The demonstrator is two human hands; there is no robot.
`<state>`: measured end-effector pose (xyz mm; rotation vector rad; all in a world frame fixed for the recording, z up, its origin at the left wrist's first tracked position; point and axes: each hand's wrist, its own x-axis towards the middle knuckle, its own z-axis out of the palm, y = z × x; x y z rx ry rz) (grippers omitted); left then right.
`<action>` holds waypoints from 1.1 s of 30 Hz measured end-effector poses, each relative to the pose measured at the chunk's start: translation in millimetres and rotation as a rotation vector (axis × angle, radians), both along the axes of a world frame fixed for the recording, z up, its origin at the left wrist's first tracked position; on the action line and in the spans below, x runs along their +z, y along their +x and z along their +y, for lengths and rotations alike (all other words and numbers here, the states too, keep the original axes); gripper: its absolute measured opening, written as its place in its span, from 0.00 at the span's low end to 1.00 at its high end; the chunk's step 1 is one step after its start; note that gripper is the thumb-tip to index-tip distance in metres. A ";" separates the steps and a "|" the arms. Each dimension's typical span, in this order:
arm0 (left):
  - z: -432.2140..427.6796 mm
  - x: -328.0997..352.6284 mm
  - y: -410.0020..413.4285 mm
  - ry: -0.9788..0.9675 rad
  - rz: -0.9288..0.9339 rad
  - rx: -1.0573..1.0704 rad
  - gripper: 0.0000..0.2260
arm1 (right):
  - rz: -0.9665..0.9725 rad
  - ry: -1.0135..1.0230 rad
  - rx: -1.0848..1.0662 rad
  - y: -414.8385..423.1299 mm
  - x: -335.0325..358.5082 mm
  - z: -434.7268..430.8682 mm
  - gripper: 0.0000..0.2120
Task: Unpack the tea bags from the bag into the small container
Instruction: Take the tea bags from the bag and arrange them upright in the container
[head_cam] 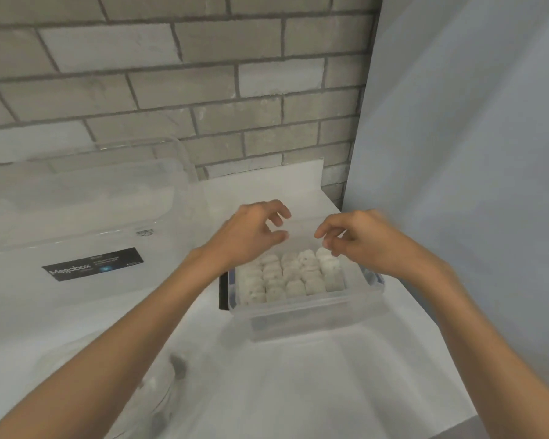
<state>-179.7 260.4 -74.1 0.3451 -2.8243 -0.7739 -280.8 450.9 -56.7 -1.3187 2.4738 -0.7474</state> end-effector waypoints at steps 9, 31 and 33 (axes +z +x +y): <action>-51.0 6.7 150.4 0.111 -0.018 0.288 0.05 | -0.048 -0.032 0.330 81.9 3.7 -86.0 0.07; -83.0 -86.5 264.0 -0.173 -0.526 0.547 0.10 | 0.134 0.313 0.461 242.4 -103.1 -193.3 0.17; -83.0 -88.6 265.5 -0.176 -0.517 0.529 0.11 | 0.125 0.328 0.449 243.2 -106.3 -194.6 0.15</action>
